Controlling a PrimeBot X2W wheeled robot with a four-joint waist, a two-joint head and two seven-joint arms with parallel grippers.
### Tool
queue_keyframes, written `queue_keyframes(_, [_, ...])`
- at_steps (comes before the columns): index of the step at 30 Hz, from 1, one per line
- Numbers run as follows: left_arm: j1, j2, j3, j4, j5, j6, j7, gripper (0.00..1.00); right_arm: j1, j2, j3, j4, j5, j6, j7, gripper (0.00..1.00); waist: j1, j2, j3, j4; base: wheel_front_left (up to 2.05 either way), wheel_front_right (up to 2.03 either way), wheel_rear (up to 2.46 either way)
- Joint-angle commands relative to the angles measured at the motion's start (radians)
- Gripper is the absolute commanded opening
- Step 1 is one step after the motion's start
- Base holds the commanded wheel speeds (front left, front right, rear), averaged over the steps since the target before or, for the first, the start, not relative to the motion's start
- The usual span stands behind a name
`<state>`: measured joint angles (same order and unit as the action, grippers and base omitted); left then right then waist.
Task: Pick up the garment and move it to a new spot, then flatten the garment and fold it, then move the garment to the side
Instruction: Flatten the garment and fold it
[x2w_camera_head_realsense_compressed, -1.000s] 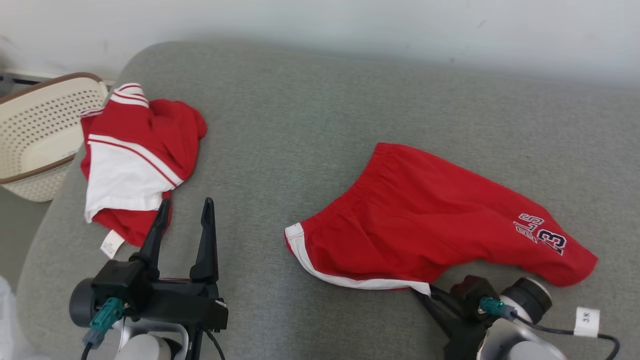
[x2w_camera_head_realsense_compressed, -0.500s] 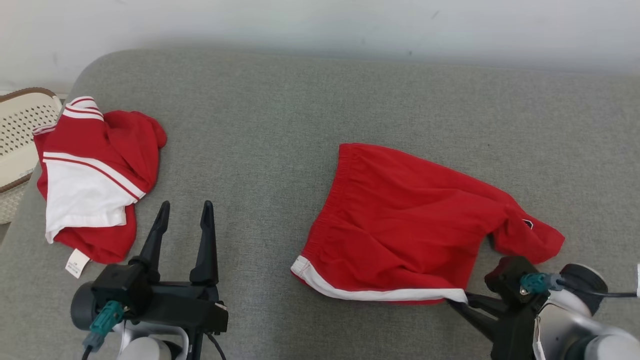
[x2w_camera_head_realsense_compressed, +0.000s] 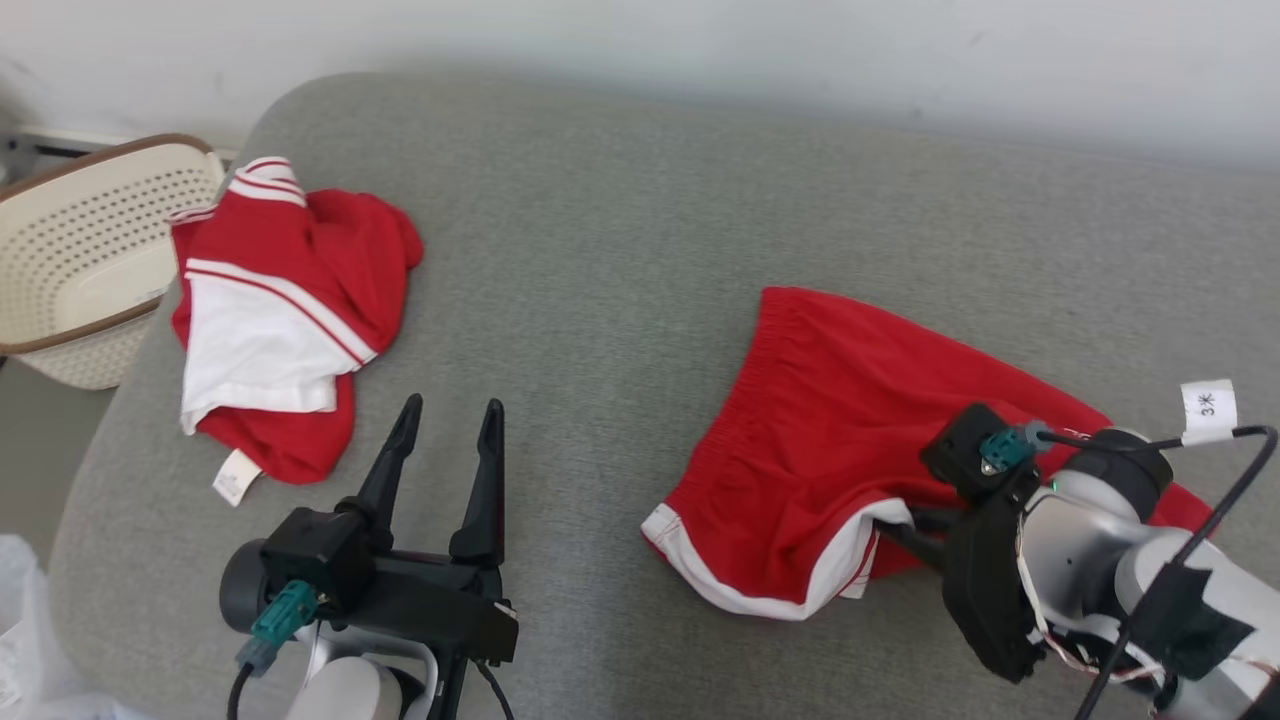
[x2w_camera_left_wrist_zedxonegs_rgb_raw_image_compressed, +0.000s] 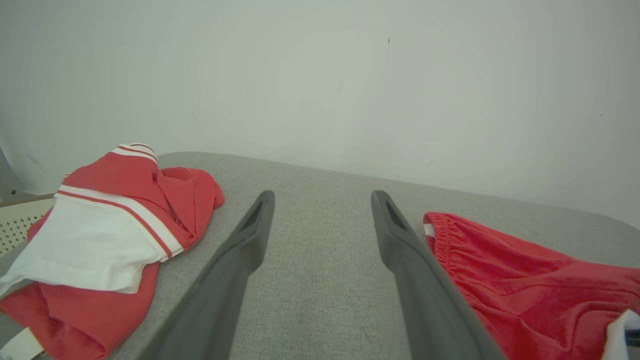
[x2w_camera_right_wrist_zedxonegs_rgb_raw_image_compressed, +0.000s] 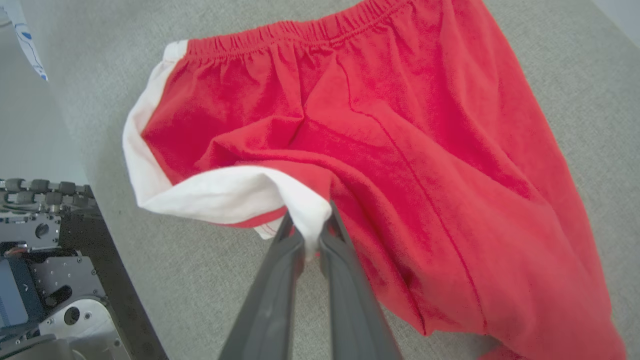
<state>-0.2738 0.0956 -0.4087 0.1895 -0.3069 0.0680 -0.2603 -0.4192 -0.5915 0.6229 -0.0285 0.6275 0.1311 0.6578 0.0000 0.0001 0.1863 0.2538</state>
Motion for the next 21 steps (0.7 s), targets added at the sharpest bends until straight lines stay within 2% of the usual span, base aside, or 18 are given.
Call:
queue_keyframes(1, [-0.014,-0.003,-0.004,0.009,0.016,-0.008,-0.005,1.00,-0.041,-0.003,0.028,0.038,-0.010,-0.001,-0.028,0.00,0.0000,-0.0001,0.009,0.040,0.00,0.00,0.00])
queue_keyframes(2, [-0.016,-0.007,-0.004,0.013,0.016,-0.012,-0.005,1.00,-0.054,0.015,0.044,0.066,0.011,-0.001,-0.054,0.45,0.0000,-0.0001,0.009,0.045,0.00,0.00,0.00])
queue_keyframes(3, [-0.017,-0.011,-0.005,0.015,0.015,-0.015,-0.005,1.00,-0.069,0.025,0.055,0.093,0.017,-0.001,-0.081,1.00,0.0000,-0.0001,0.011,0.050,0.00,0.00,0.00])
queue_keyframes(9, [-0.011,-0.021,0.004,0.021,0.021,-0.015,-0.005,1.00,-0.123,0.057,0.075,0.229,0.007,-0.001,-0.298,1.00,0.0000,-0.0001,0.016,0.048,0.00,0.00,0.00])
queue_keyframes(14, [0.002,-0.014,0.028,0.023,0.034,-0.012,-0.005,1.00,-0.066,0.128,-0.027,0.309,0.023,-0.001,-0.478,1.00,0.0000,-0.0001,0.006,0.009,0.00,0.00,0.00])
queue_keyframes(21, [0.015,0.013,0.058,0.015,0.043,-0.006,-0.005,1.00,0.035,0.197,-0.169,0.292,0.034,-0.001,-0.645,1.00,0.0000,-0.0001,-0.009,-0.057,0.00,0.00,0.00])
